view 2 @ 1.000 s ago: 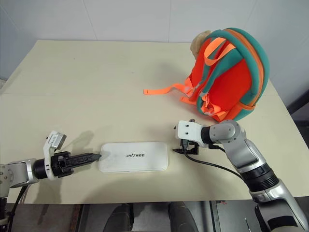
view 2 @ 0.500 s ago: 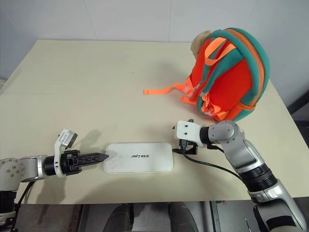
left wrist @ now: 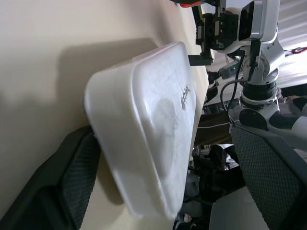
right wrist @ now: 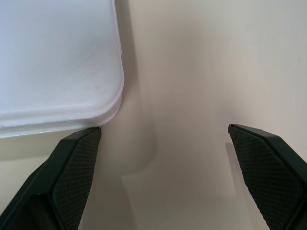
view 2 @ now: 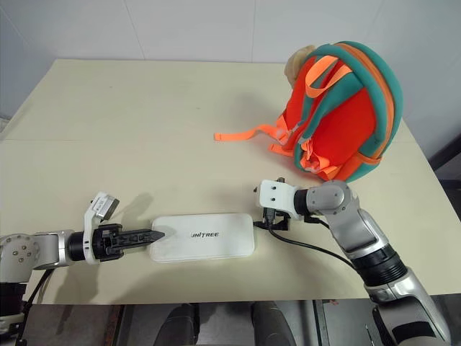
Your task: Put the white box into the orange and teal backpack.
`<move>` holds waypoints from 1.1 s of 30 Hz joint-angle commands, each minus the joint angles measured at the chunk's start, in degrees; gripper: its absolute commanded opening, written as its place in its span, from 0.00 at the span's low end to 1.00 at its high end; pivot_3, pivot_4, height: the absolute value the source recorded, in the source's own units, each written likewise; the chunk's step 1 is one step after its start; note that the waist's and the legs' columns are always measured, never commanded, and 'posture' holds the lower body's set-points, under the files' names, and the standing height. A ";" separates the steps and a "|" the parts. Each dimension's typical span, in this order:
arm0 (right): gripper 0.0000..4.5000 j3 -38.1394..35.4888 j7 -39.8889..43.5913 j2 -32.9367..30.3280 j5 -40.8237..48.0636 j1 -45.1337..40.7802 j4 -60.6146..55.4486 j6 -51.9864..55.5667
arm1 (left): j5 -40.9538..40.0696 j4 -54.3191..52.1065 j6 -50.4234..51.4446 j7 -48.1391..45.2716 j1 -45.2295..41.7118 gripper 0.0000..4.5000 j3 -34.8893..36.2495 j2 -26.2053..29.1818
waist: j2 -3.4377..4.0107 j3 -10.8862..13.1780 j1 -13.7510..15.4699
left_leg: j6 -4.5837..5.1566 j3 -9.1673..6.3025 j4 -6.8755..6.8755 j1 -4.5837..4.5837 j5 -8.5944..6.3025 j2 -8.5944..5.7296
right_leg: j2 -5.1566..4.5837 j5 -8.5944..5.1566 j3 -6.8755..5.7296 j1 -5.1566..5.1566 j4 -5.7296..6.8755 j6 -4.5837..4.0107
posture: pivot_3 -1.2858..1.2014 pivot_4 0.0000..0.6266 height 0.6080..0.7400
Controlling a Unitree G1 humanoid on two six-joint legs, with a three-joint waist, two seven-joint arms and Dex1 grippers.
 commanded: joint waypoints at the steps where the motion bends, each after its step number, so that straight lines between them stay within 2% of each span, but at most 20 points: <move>1: 1.00 0.70 -0.10 0.64 0.19 -1.11 -0.66 -0.27 | -0.79 -1.80 -0.61 -0.42 -0.50 0.99 -0.25 -0.47 | 0.00 0.00 0.05 | 0.00 0.00 0.00 0.00 0.00 0.00 | 0.00 0.00 0.00 0.00 0.00 0.00 | 0.52 0.24 1.00; 9: 1.00 0.84 -0.43 0.29 -0.12 -1.68 0.63 -1.15 | -0.56 -0.53 -1.98 -0.53 -0.61 0.99 -0.39 -1.13 | 0.00 0.00 0.20 | 0.00 0.00 0.00 -0.02 0.00 0.00 | 0.00 0.00 -0.01 0.00 -0.02 0.00 | 0.52 0.24 1.00; 12: 1.00 0.71 -0.46 0.17 -0.06 -1.72 0.82 -1.25 | -0.42 0.72 -2.39 -0.35 -1.23 0.86 -0.15 -1.34 | 0.00 0.00 0.21 | 0.00 0.00 0.02 -0.02 0.00 0.00 | 0.00 0.00 -0.01 0.00 -0.01 0.00 | 0.52 0.24 1.00; 19: 1.00 0.33 -0.67 -0.10 -0.10 -1.90 1.35 -1.76 | -1.49 0.50 -1.32 -0.15 -1.98 0.37 0.15 -1.69 | 0.00 0.00 0.24 | 0.00 0.00 0.00 -0.02 0.00 0.00 | 0.00 0.00 -0.01 0.01 -0.03 0.00 | 0.52 0.24 1.00; 21: 1.00 0.20 -0.74 -0.07 0.06 -2.03 1.47 -1.96 | -2.03 0.44 -1.14 0.22 -2.00 0.30 0.51 -1.99 | 0.00 0.00 0.28 | 0.00 0.00 0.04 -0.01 0.00 0.00 | -0.01 0.01 -0.02 0.05 -0.03 0.01 | 0.52 0.24 1.00; 26: 1.00 -0.61 -1.30 0.31 0.74 -2.22 1.33 -1.99 | -3.30 0.53 -1.14 2.80 -2.29 0.29 3.40 -3.86 | 0.00 0.00 0.34 | 0.00 -0.01 0.11 -0.02 0.00 -0.01 | -0.01 0.03 -0.01 0.07 -0.03 0.06 | 0.52 0.24 1.00; 33: 1.00 -6.02 -3.90 0.34 4.24 -2.50 0.82 0.75 | -7.75 0.62 -0.66 10.78 -2.82 0.29 13.00 -7.62 | 0.01 0.01 0.29 | 0.00 -0.04 0.06 -0.05 0.00 -0.01 | -0.01 0.03 -0.01 0.02 -0.03 0.06 | 0.52 0.24 1.00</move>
